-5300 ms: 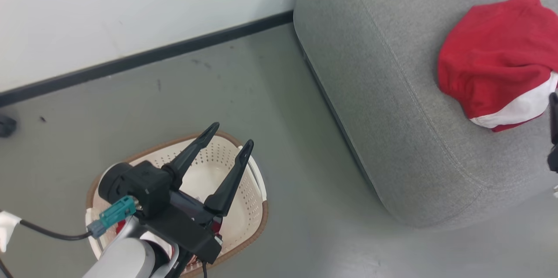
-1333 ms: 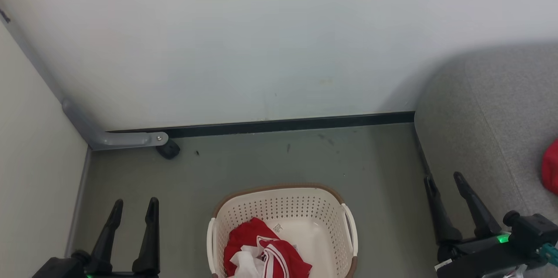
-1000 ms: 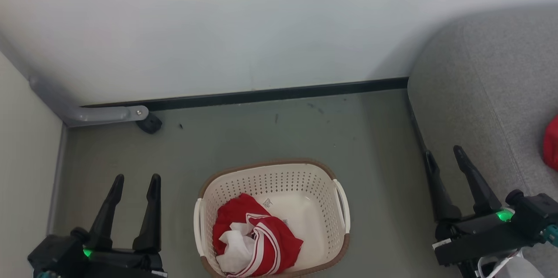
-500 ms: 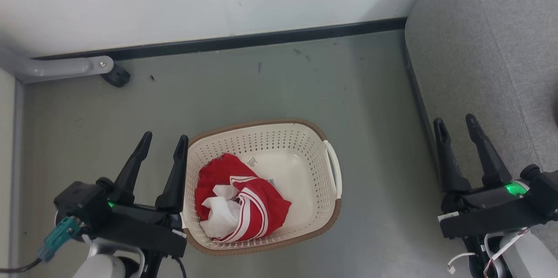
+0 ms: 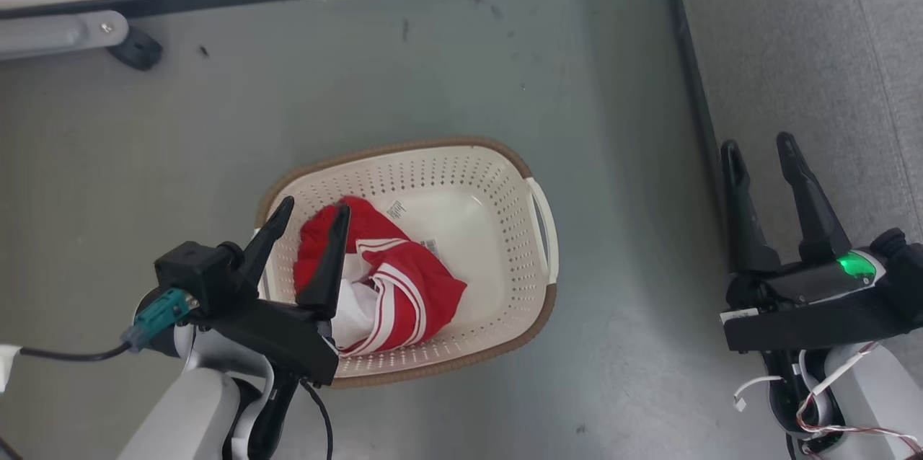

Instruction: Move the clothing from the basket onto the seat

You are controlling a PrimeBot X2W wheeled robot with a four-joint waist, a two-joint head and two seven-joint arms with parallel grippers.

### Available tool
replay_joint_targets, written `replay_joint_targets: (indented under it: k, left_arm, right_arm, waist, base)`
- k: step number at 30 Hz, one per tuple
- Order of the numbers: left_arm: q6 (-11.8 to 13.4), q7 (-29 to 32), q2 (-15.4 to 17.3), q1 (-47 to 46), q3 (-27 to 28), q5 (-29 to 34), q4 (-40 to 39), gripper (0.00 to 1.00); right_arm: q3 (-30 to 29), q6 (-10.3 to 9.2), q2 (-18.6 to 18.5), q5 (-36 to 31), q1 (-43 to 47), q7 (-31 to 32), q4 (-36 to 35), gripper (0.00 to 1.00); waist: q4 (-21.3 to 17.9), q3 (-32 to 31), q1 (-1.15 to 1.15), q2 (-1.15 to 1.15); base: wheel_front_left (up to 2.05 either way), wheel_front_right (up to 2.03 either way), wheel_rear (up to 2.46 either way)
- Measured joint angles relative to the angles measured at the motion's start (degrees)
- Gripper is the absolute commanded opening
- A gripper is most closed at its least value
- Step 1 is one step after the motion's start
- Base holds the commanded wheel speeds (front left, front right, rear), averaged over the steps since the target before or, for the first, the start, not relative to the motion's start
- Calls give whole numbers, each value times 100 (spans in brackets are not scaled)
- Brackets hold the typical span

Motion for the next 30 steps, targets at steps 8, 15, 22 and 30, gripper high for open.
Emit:
replay_joint_targets:
  k: [8,15,22,30]
  left_arm:
    - [-53,252,-31,-454,-91,64,775,100]
    - [-108,486,-104,-898,-243,214,1366,100]
    - [-137,661,-192,-1262,-334,279,1918,100]
    - [-145,842,-190,-1696,-367,353,2572,100]
  right_arm:
    - [-24,10,129,-18,-118,-14,-63,100]
    - [-20,42,244,-26,-262,-14,-124,100]
    - [16,83,402,-53,-315,-14,-124,100]
    - [57,140,599,-127,-333,-14,-113,100]
  waist:
    - [-185,406,0,0]
    - [-345,758,0,0]
    - [-510,1096,0,0]
    - [-730,1471,-1,0]
  base:
    - [0,0,0]
    - [0,0,0]
    - [0,0,0]
    - [0,0,0]
